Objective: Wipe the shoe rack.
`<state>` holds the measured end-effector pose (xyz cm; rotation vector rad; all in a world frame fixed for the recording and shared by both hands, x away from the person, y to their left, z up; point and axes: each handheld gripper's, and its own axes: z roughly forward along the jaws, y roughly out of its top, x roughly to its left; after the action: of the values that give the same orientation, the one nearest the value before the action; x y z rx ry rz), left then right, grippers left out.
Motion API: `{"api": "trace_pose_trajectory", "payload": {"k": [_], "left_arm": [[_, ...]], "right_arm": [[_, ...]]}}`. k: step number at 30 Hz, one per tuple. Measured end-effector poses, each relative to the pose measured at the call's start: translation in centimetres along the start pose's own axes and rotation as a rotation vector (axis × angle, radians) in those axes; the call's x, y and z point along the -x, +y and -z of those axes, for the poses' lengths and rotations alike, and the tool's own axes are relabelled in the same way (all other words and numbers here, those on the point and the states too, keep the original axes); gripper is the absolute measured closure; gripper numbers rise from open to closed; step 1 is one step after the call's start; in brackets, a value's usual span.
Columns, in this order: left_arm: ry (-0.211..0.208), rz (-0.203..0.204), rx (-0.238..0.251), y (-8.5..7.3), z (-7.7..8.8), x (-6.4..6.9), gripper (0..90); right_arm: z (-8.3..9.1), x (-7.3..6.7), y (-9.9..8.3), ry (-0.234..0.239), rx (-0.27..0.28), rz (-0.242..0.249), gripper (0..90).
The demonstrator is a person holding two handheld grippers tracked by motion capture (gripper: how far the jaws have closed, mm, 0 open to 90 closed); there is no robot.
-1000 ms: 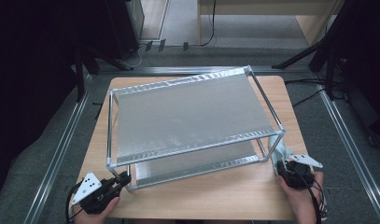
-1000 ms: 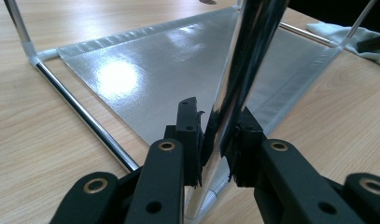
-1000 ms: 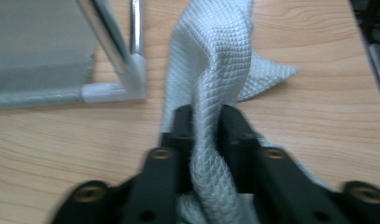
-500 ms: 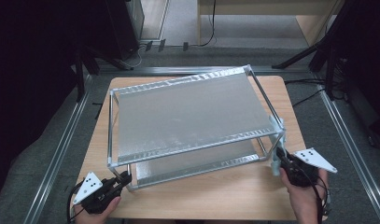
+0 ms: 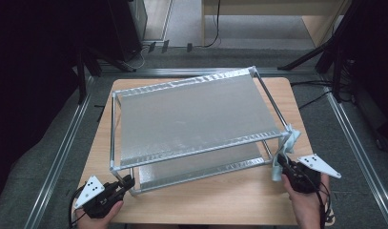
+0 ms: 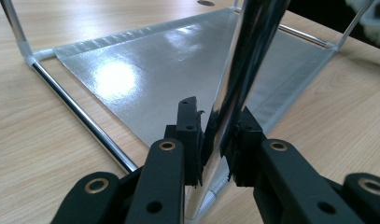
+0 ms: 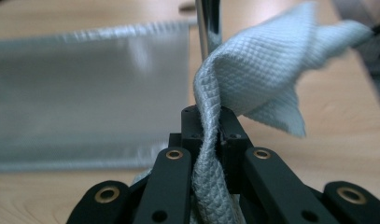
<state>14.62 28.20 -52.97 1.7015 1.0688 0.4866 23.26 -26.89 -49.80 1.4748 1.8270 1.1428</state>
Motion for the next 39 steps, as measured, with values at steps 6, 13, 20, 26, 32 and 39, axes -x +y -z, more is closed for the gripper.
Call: {"api": "trace_pose_trajectory", "payload": {"k": [6,13,20,26,32,39], "left_arm": [[-0.005,0.004,0.0,0.0,0.0,0.0,77.1],[-0.008,0.002,0.001,0.0,-0.1,0.0,77.1],[-0.012,0.002,0.002,0.0,-0.2,0.1,77.1],[-0.009,0.0,0.001,0.0,-0.2,0.2,77.1],[-0.011,-0.006,-0.001,-0.1,-0.2,0.2,77.1],[-0.011,-0.008,-0.002,-0.1,-0.2,0.2,77.1]], "right_arm": [[-2.9,0.3,-2.2,-0.006,-0.201,-0.007,82.2],[-0.6,-1.3,0.0,0.011,-0.031,0.036,83.7],[3.3,-4.4,2.8,0.068,0.219,0.119,83.8],[-0.5,-7.9,0.4,0.169,0.037,0.253,83.2],[-4.5,-6.1,-2.1,0.065,-0.176,0.141,83.2],[-4.0,-3.1,-2.4,-0.044,-0.164,0.106,68.8]]}}
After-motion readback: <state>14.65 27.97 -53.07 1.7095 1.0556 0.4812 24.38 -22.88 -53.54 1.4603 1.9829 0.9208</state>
